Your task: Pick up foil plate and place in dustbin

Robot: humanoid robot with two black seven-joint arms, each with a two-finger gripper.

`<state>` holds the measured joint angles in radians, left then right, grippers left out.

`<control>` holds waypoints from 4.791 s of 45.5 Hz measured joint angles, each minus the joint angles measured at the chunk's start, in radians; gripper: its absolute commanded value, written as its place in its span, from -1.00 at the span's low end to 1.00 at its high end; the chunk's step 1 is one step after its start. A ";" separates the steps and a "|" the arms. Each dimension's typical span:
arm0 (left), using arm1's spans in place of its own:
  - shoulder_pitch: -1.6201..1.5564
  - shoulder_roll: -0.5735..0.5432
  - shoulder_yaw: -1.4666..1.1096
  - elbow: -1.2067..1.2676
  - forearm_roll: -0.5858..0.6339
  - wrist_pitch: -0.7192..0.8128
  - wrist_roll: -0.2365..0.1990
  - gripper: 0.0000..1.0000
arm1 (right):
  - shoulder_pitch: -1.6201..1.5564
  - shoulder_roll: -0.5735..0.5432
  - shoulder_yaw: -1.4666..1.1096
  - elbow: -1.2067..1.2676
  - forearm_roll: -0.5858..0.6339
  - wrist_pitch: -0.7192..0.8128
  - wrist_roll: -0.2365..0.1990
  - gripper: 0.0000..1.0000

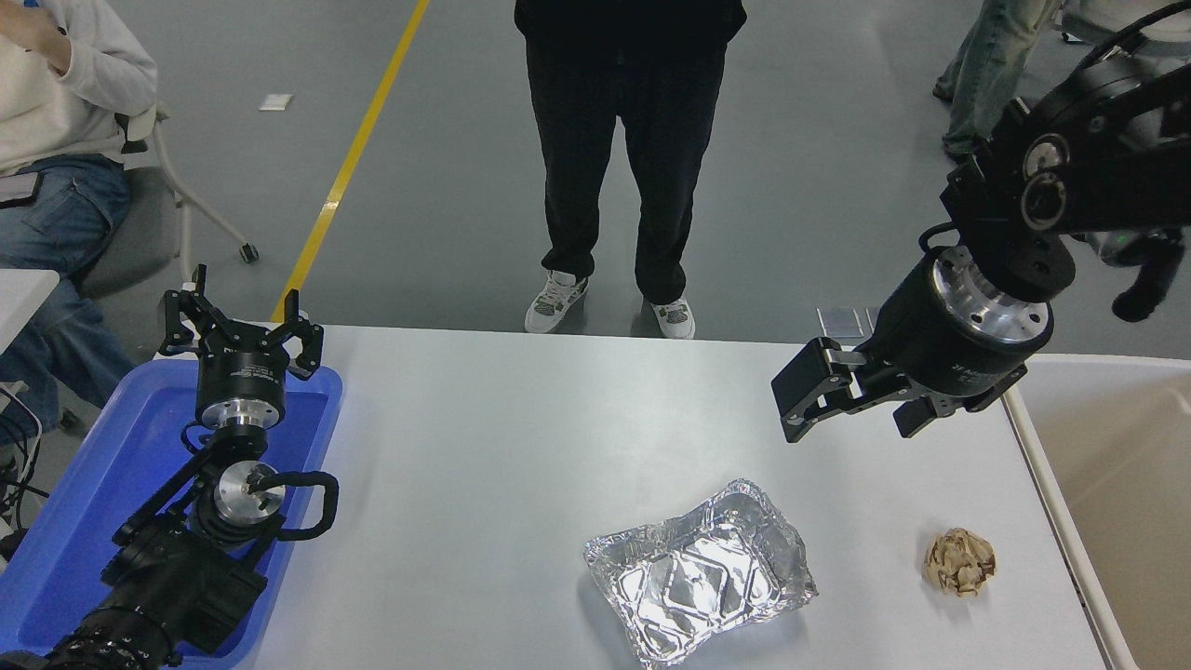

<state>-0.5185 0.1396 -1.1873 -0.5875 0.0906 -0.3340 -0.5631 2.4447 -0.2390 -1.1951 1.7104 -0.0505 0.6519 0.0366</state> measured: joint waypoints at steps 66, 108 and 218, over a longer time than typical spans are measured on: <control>0.000 0.000 0.000 0.000 0.000 0.000 0.000 0.98 | -0.092 0.017 0.045 -0.037 -0.001 -0.121 0.000 1.00; 0.000 0.000 0.000 0.000 0.000 0.000 0.000 0.98 | -0.615 0.023 0.143 -0.184 -0.159 -0.513 0.011 1.00; 0.000 0.000 0.000 0.000 0.000 0.000 0.000 0.98 | -1.141 0.142 0.161 -0.611 -0.304 -0.700 0.014 -1.00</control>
<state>-0.5185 0.1397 -1.1870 -0.5875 0.0905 -0.3343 -0.5630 1.3032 -0.0970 -1.0344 1.0992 -0.3543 -0.0484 0.0506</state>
